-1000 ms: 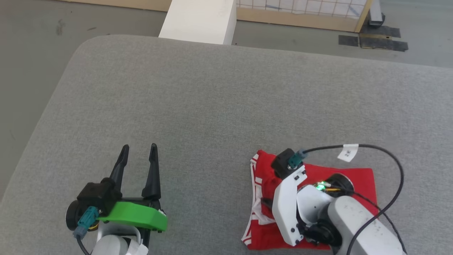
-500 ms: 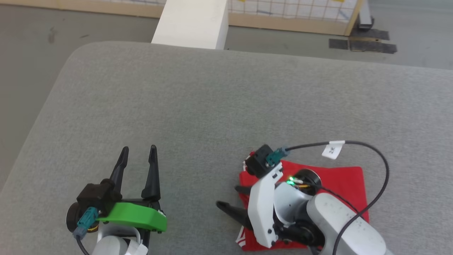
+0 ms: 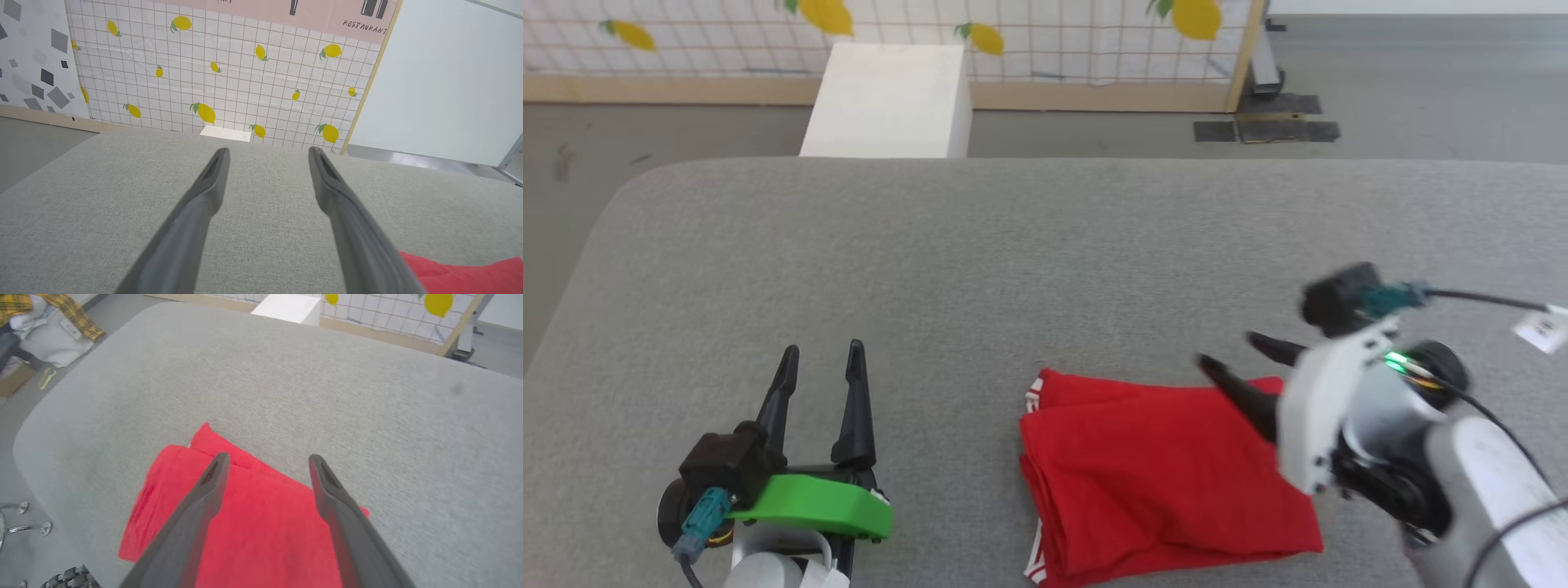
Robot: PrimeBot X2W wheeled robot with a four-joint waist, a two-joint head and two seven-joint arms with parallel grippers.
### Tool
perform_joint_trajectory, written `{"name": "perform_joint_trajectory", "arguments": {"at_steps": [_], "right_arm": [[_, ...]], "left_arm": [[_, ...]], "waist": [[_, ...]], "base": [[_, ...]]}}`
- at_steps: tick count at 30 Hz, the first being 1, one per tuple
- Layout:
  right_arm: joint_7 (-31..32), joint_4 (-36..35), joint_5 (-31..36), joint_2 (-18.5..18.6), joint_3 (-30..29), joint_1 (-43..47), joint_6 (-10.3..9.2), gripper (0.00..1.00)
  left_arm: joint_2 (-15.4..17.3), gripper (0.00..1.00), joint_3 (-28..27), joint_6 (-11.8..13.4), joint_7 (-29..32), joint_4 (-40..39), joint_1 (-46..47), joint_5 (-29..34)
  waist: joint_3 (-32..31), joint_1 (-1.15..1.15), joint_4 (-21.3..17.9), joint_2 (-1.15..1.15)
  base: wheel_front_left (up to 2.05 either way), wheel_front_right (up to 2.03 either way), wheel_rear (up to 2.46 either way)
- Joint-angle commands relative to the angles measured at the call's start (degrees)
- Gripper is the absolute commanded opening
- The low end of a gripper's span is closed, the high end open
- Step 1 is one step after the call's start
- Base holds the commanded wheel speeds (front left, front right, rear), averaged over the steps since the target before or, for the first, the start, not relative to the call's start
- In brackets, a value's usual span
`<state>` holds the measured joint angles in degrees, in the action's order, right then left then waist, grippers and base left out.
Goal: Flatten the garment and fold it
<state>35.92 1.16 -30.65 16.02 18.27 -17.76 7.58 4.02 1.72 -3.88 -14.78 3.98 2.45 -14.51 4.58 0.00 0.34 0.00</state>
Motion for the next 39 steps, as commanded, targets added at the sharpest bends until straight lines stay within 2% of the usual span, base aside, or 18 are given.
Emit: {"name": "perform_joint_trajectory", "arguments": {"at_steps": [1, 6, 10, 18, 26, 27, 28, 29, 34, 39], "right_arm": [[0.77, -0.16, 1.7, 0.3, -1.91, 1.95, -0.09, 1.0], [3.96, 0.87, 7.26, 0.76, -7.31, 7.11, -0.09, 1.0], [6.0, 2.44, 10.53, 0.11, -8.85, 9.7, -0.09, 1.0], [7.5, 6.98, 12.86, -2.14, -7.77, 11.04, -0.09, 1.0], [8.72, 11.21, 12.46, -1.37, -4.24, 11.07, -0.09, 1.0], [8.73, 11.5, 12.05, -1.22, -4.15, 11.04, -0.09, 0.47], [8.58, 11.74, 11.59, -1.04, -4.03, 10.98, -0.09, 0.04], [8.49, 11.89, 11.27, -0.8, -3.79, 10.93, -0.09, 0.0], [6.73, 10.87, 9.71, 1.28, -2.04, 9.51, -0.09, 0.0], [5.9, 6.48, 8.93, 6.8, 0.98, 8.77, -0.09, 0.0]], "left_arm": [[-0.08, 1.0, -0.25, 0.46, -0.22, -0.45, -0.65, 0.73], [-0.32, 1.0, -0.07, 0.44, -0.22, -0.88, -0.71, 0.86], [-0.52, 1.0, -0.12, 0.55, -0.22, -0.82, -0.39, 0.5], [-0.76, 1.0, 0.27, 0.55, -0.22, -0.77, 0.52, 0.55], [-0.92, 1.0, 0.57, 0.59, -0.22, -0.75, 1.13, 0.77], [-0.94, 1.0, 0.65, 0.59, -0.22, -0.7, 1.16, 0.79], [-0.96, 1.0, 0.73, 0.61, -0.22, -0.62, 1.19, 0.78], [-0.97, 1.0, 0.78, 0.63, -0.22, -0.57, 1.21, 0.74], [-1.03, 1.0, 0.98, 0.66, -0.22, -0.45, 0.67, 0.75], [-1.06, 1.0, 0.68, 0.82, -0.22, -1.14, 0.46, 0.54]], "waist": [[-0.71, 0.0, -1.18, 0.0], [0.02, 0.0, -1.38, 0.0], [1.2, 0.0, -0.68, 0.0], [3.62, 0.0, 1.65, 0.0], [4.43, 0.0, 3.3, 0.0], [4.4, 0.0, 3.45, 0.0], [4.33, 0.0, 3.59, 0.0], [4.25, 0.0, 3.67, 0.0], [3.36, 0.0, 3.07, 0.0], [2.93, 0.0, 0.02, 0.0]], "base": [[0.0, 0.0, 0.0], [0.0, 0.0, 0.0], [0.0, 0.0, 0.0], [0.0, 0.0, 0.0], [0.0, 0.0, 0.0], [0.0, 0.0, 0.0], [0.0, 0.0, 0.0], [0.0, 0.0, 0.0], [0.0, 0.0, 0.0], [0.0, 0.0, 0.0]]}}
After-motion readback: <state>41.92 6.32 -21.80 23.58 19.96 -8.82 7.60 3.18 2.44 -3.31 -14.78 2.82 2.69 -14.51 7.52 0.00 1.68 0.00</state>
